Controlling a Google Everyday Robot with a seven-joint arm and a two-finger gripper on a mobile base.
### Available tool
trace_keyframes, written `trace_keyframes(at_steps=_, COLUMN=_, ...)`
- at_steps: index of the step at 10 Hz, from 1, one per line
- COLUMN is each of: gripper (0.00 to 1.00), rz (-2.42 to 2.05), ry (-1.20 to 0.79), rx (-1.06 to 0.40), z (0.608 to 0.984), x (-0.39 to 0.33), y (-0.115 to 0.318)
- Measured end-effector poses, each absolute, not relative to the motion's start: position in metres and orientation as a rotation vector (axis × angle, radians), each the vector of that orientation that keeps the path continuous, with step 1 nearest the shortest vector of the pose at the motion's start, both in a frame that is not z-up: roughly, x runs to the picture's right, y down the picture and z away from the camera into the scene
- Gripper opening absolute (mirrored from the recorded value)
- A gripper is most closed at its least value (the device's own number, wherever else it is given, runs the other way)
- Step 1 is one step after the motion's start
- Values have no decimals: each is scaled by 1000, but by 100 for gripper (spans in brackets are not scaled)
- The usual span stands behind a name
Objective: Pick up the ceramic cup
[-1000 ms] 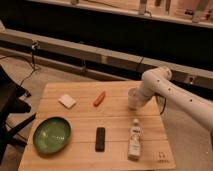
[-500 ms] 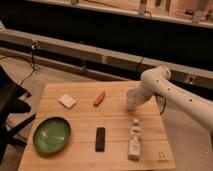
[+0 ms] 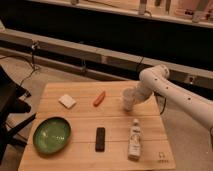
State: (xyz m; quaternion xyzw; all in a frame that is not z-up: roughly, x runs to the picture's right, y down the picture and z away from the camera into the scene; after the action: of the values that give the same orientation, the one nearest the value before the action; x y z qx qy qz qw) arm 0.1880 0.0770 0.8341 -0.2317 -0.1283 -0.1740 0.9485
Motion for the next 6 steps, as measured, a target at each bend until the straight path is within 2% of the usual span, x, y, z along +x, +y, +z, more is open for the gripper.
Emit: trace_keyframes(at_steps=6, gripper=0, rz=-372, ry=-264, rx=-470, z=833, x=185, y=73)
